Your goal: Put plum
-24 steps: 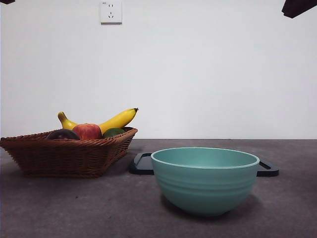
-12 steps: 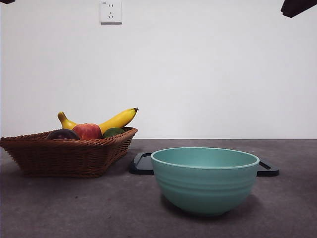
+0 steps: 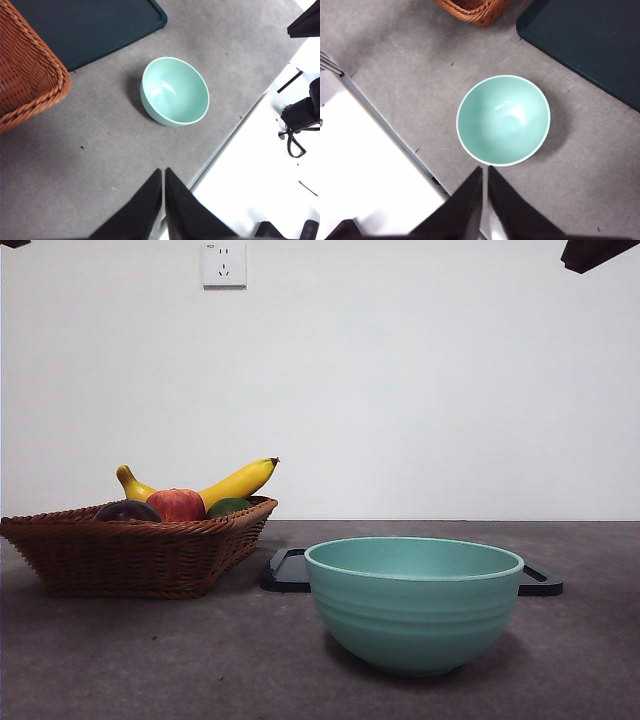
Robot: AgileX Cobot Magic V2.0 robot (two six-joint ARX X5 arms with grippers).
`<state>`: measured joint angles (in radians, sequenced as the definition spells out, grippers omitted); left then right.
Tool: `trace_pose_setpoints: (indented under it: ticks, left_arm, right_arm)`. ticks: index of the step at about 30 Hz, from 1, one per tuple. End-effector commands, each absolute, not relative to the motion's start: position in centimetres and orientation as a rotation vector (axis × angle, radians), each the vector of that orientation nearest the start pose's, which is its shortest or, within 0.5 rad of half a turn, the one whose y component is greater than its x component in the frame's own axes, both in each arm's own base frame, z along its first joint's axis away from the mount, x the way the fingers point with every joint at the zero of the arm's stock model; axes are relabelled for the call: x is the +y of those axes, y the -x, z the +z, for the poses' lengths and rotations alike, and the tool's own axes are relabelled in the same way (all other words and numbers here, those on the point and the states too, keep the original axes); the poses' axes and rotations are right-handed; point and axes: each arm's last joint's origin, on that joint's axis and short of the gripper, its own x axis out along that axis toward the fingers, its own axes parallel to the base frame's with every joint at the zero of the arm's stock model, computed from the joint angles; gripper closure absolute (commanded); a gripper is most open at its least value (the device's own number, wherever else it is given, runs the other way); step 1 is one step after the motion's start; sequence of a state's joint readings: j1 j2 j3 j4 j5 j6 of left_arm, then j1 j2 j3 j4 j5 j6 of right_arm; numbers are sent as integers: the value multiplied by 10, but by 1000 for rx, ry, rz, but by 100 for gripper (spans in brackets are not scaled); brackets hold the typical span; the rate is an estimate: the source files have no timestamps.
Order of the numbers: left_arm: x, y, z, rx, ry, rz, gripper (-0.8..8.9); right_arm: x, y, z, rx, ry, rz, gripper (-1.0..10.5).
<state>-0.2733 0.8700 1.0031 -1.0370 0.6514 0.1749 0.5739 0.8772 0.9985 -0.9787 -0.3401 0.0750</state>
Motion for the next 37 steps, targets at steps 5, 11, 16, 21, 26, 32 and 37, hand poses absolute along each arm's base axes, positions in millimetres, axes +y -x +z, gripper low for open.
trace_pose_setpoints:
  ticks: [5,11,16,21,26,32,37]
  left_arm:
    - [-55,-131,336,746,-9,-948,806]
    - [-43,-124,368,328,-137,-878,806]
    - [-26,-111,386,16,-226,-632,806]
    - [-13,-102,367,-81,-257,-361,806]
    - [-7,-98,322,-98,-262,-235,806]
    - [-5,-96,266,-66,-242,-217,806]
    - [-4,-96,224,-16,-196,-200,806]
  right_arm:
    - [91,-121,329,886,45,835,940]
    - [91,-121,329,887,45,835,940]
    - [91,-121,329,886,45,835,940]
    - [91,-121,329,886,45,835,940]
    - [91,-121,329,886,45,835,940]
    - [91,-121,329,887,45,835,940]
    - [91,-121,329,887,45,835,940]
